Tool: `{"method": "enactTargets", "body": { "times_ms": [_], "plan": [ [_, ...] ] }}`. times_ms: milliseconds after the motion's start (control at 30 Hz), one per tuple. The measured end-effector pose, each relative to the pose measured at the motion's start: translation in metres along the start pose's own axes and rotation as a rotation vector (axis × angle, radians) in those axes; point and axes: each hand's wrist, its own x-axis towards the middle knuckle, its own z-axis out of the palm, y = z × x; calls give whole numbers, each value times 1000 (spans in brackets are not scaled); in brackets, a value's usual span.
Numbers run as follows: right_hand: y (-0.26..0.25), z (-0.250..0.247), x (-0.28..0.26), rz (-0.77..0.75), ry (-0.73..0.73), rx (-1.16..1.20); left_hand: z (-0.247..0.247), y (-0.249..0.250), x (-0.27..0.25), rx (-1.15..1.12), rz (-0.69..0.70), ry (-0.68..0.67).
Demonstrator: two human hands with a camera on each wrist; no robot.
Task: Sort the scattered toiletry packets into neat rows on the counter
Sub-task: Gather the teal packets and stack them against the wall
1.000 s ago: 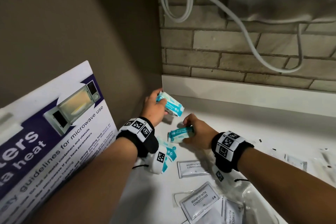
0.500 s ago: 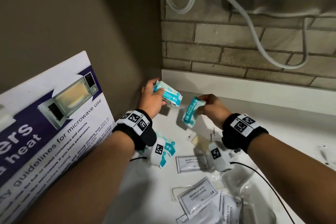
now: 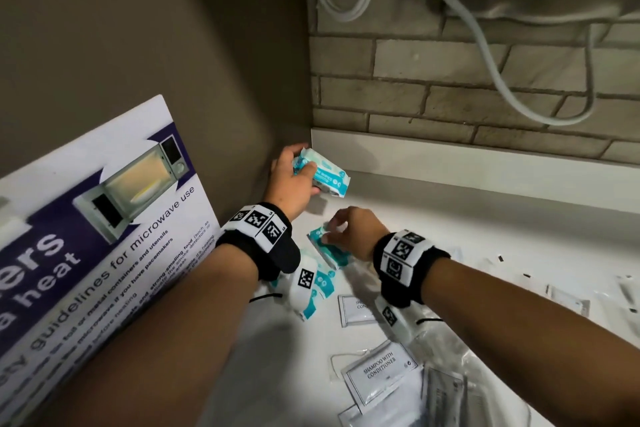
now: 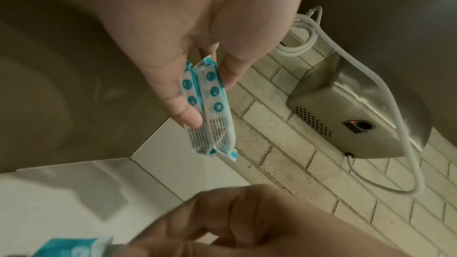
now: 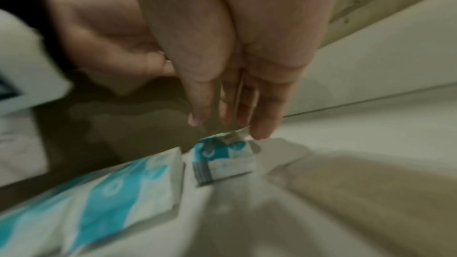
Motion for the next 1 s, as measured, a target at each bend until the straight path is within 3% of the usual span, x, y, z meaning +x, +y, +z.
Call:
{"method": "enactTargets", "body": {
  "times_ms": [167, 400, 500, 600, 767, 867, 1000],
  "plan": [
    [-3, 4, -24, -156, -152, -287, 11, -5, 0, 147, -75, -64],
    [2, 6, -47, -394, -248, -314, 23, -10, -12, 352, -289, -295],
    [2, 8, -50, -450, -273, -301, 18, -18, -16, 482, -331, -322],
    [0, 8, -49, -396, -296, -266, 11, -22, -18, 571, -299, -299],
    [3, -15, -27, -239, 45, -91, 0, -19, -21, 858, -203, -288],
    [8, -17, -5, -129, -6, -243, -6, -13, -30, 982, -190, -301],
    [18, -13, 17, -64, -74, -252, -11, -13, -47, 1036, -199, -319]
  ]
}}
